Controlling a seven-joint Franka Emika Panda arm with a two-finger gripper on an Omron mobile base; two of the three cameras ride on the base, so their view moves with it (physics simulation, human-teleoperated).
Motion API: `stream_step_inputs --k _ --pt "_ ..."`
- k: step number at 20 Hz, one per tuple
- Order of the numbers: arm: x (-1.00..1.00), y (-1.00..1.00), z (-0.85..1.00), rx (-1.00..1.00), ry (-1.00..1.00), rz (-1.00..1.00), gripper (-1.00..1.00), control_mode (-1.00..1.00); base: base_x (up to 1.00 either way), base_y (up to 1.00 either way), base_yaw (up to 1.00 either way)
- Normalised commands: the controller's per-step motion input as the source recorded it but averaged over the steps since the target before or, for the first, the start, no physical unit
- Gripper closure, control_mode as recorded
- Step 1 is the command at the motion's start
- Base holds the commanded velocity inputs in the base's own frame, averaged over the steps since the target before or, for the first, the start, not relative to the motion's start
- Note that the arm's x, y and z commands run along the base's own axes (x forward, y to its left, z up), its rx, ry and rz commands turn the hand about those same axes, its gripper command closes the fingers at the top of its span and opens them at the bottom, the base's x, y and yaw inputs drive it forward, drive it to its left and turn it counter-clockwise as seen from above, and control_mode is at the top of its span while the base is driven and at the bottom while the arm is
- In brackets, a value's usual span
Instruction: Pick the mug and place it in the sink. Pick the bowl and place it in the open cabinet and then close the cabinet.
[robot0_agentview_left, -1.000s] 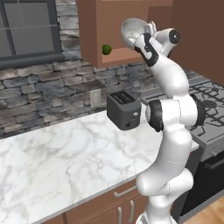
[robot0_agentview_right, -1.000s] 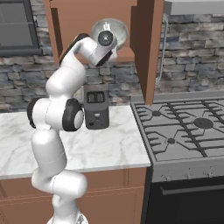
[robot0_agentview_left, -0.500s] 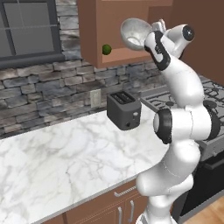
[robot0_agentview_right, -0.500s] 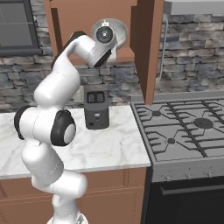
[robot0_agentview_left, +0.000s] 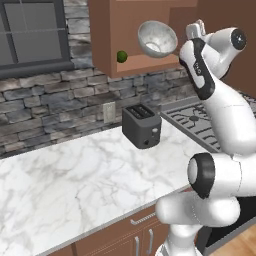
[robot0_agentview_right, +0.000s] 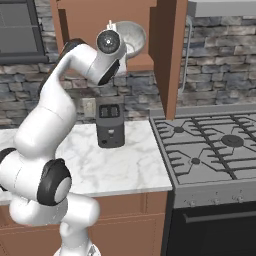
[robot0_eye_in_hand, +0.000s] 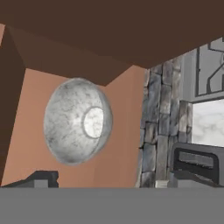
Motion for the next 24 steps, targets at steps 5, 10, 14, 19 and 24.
stream_step_inputs --k 5,10,14,19,24 --pt "-0.97 0.0 -0.02 -0.01 -0.12 0.0 -1.0 -1.0 0.0 0.0 0.0" --pt "-0.99 0.0 0.0 0.0 -0.07 0.0 -1.0 -1.0 0.0 0.0 0.0" --pt "-0.92 -0.03 0.07 0.0 0.0 0.0 -1.0 -1.0 0.0 0.0 0.0" --pt "-0.82 -0.06 0.1 0.0 0.0 0.0 -1.0 -1.0 0.0 0.0 0.0" --pt "-0.72 -0.2 0.16 0.0 0.01 0.0 -1.0 -1.0 0.0 0.0 0.0"
